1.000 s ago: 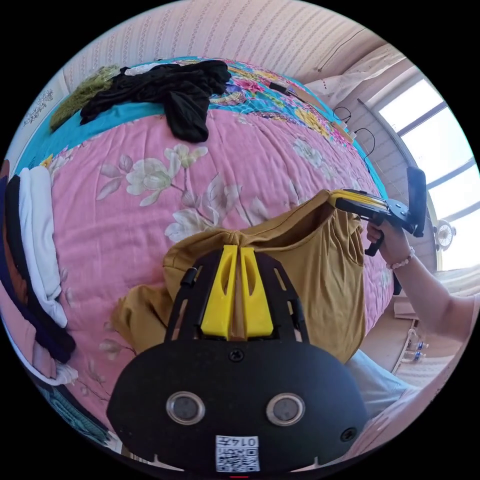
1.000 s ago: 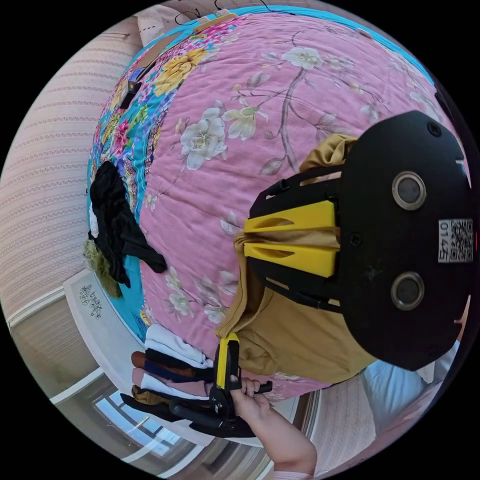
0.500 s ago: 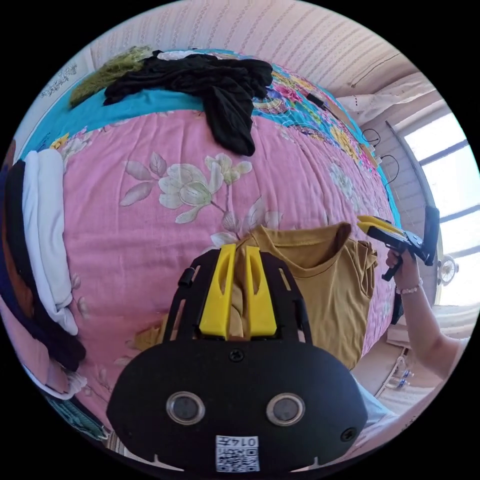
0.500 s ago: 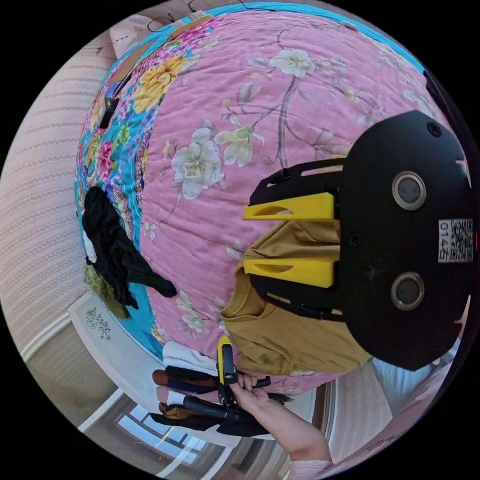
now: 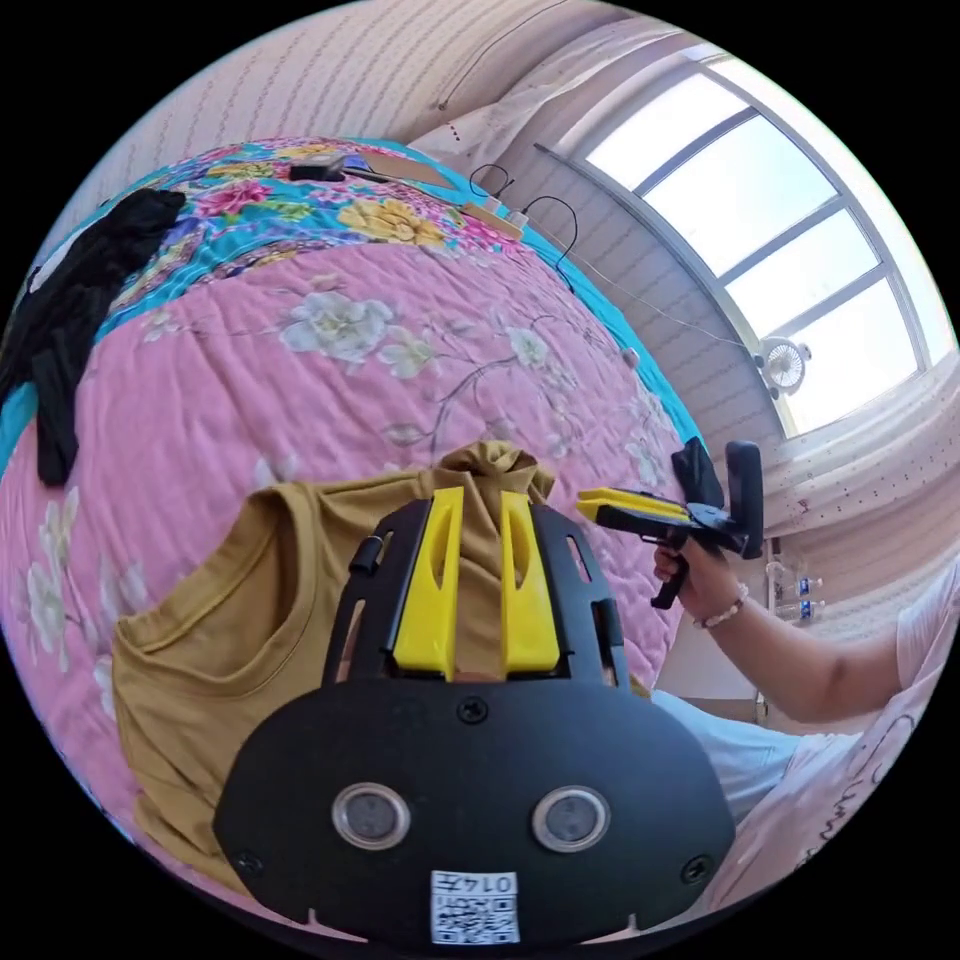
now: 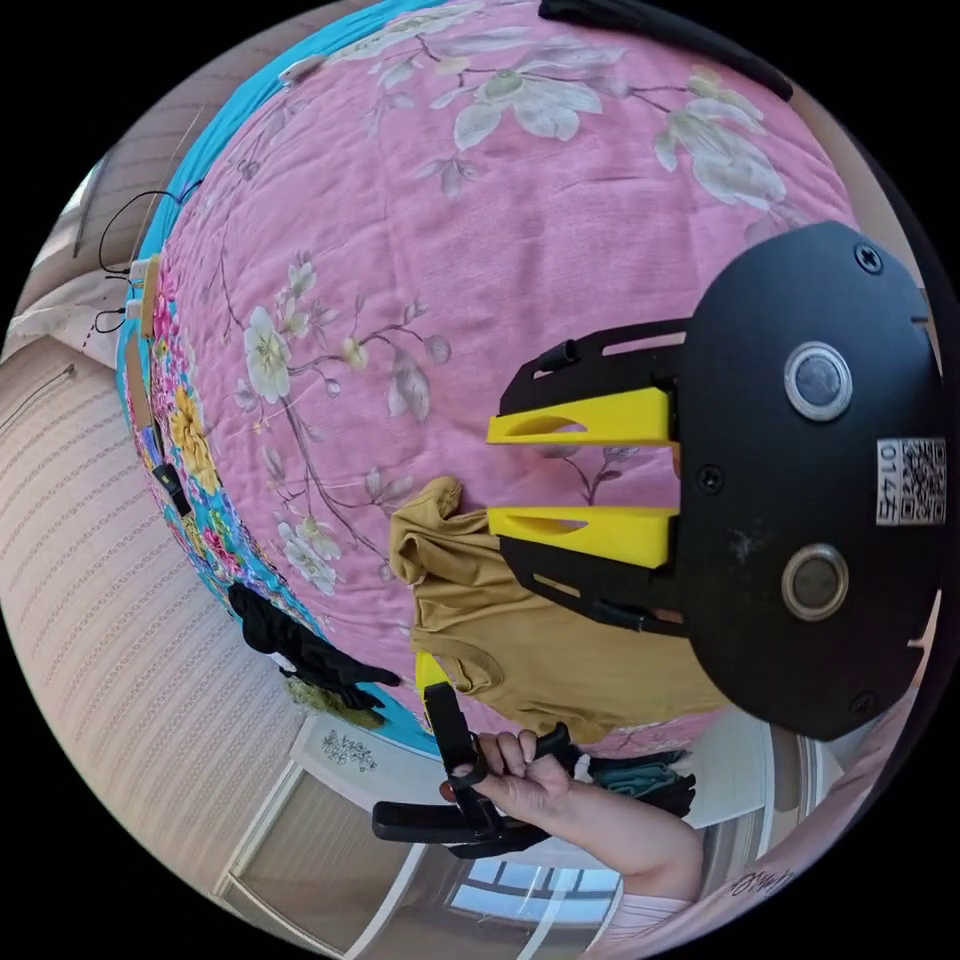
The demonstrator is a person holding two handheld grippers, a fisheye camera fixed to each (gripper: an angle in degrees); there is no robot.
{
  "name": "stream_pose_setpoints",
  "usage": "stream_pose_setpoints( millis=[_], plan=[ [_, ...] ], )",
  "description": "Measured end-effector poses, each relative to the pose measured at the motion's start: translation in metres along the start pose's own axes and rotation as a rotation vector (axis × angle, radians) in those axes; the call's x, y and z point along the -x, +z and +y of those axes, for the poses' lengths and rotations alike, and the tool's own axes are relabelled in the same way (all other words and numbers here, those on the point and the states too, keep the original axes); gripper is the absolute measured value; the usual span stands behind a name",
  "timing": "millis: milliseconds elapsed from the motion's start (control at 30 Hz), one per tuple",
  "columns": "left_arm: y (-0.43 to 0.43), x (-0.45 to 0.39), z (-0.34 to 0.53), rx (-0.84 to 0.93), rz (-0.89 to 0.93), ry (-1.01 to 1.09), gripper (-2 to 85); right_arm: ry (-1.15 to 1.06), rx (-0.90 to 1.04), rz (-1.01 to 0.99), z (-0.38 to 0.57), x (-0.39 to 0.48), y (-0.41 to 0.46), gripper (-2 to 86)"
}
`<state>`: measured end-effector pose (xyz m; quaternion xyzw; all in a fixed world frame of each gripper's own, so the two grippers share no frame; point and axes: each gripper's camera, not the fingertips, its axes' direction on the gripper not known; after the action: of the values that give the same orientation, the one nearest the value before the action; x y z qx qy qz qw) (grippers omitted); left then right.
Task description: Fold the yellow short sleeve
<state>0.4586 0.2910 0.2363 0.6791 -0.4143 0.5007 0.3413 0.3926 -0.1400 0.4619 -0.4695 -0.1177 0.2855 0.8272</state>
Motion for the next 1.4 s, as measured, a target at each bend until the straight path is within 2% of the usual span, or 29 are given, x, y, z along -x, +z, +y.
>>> stream_pose_setpoints(
  millis=[67, 133, 233, 367, 433, 567, 700, 933, 1033, 1133, 1400],
  plan=[
    [0.022, -0.013, -0.022, 0.008, -0.044, 0.028, 7.2, 0.019, 0.001, -0.061, -0.005, -0.006, 0.004, 8.7],
    [0.055, -0.023, -0.042, 0.049, -0.147, 0.059, 5.5, -0.020, 0.019, -0.024, -0.015, -0.003, 0.009, 7.2],
    [0.091, -0.018, -0.052, 0.182, -0.088, 0.009, -0.1, -0.059, 0.020, -0.012, -0.022, -0.006, 0.010, 3.6],
    [0.081, -0.027, -0.038, 0.124, -0.088, 0.037, -0.8, -0.096, -0.026, -0.089, -0.010, -0.012, -0.023, 1.7],
    [0.073, -0.038, -0.019, 0.107, -0.023, 0.060, -0.8, -0.159, -0.053, -0.091, 0.012, -0.010, -0.054, 1.4],
    [0.087, -0.046, 0.008, 0.154, 0.013, 0.054, 0.3, -0.223, 0.030, -0.082, 0.051, -0.014, -0.071, 1.6],
    [0.107, -0.050, 0.025, 0.220, -0.005, 0.023, 4.7, -0.186, 0.176, -0.062, 0.083, -0.027, -0.059, 3.3],
    [0.094, -0.079, 0.011, 0.079, -0.057, 0.114, 5.9, -0.124, 0.059, -0.094, 0.089, -0.043, -0.077, 8.0],
    [0.127, -0.079, -0.001, 0.141, -0.039, 0.102, 7.1, -0.103, 0.058, -0.092, 0.084, -0.049, -0.066, 7.4],
    [0.157, -0.084, -0.007, 0.256, 0.012, 0.117, 1.7, -0.071, 0.072, -0.149, 0.082, -0.058, -0.058, 3.8],
    [0.155, -0.134, -0.030, 0.234, 0.004, 0.305, -1.0, 0.049, -0.043, -0.296, 0.087, -0.094, -0.093, 1.3]
  ],
)
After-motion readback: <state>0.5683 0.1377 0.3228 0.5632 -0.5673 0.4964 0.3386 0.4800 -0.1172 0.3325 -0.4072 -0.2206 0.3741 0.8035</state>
